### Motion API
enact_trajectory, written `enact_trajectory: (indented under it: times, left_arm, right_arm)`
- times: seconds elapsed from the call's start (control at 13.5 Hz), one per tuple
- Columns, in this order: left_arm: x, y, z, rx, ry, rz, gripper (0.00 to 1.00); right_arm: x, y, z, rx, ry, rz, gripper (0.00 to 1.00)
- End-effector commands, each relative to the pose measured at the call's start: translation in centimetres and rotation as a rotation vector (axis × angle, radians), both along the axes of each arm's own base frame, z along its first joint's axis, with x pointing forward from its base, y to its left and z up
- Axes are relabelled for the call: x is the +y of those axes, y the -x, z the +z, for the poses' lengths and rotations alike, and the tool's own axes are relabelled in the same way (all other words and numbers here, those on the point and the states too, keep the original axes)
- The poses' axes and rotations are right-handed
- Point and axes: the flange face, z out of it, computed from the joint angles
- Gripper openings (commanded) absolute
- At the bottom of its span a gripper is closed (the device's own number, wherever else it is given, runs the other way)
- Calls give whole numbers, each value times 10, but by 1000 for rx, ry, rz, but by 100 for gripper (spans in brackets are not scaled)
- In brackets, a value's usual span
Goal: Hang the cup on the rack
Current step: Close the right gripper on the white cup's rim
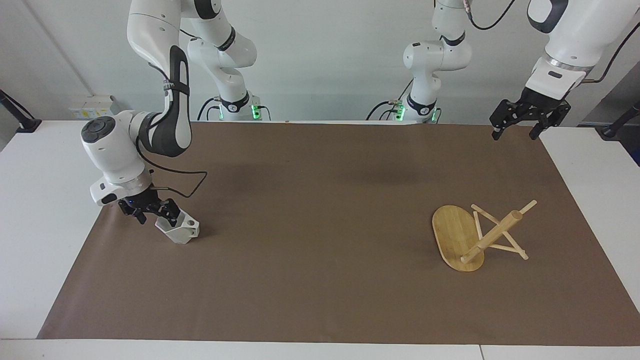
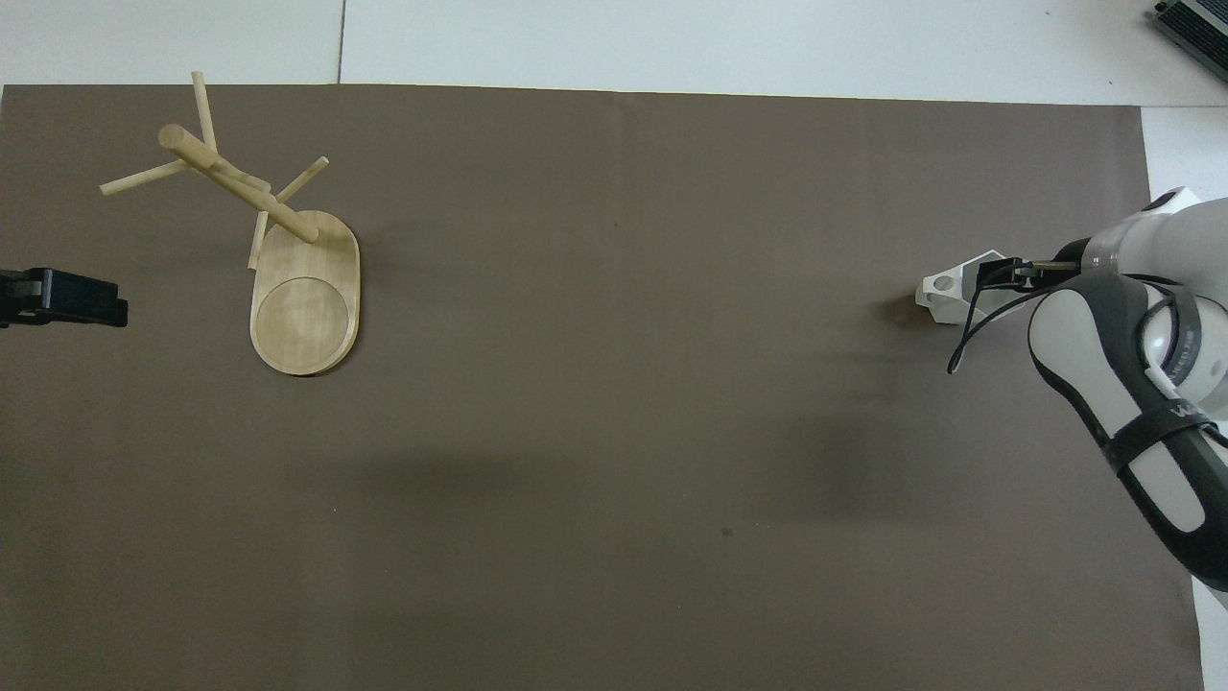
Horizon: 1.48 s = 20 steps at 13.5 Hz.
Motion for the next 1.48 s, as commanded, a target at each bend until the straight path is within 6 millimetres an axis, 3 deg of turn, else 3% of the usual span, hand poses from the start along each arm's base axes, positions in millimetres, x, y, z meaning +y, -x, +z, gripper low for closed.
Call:
enact_trajectory:
  times: [0.0, 0.3, 0.37, 0.52, 0.74, 1.03, 1.4]
  left_arm:
    - [2, 8, 0, 7, -3, -5, 100]
    - [2, 9, 1, 6, -3, -7, 100]
    - [2, 8, 1, 6, -3, -5, 100]
    - [2, 9, 2, 4, -3, -5, 100]
    - [2, 8, 0, 7, -3, -5, 100]
    - [2, 8, 1, 6, -3, -5, 100]
    - [2, 9, 1, 6, -3, -5, 100]
  right_arm:
    - [2, 5, 1, -8, -5, 31, 97]
    - [2, 6, 1, -5, -5, 36, 48]
    - [2, 6, 1, -5, -5, 36, 40]
    - [2, 6, 1, -5, -5, 36, 30]
    - [2, 6, 1, -5, -5, 36, 25]
    - [2, 5, 2, -7, -5, 36, 10]
    - [2, 5, 2, -7, -5, 36, 1]
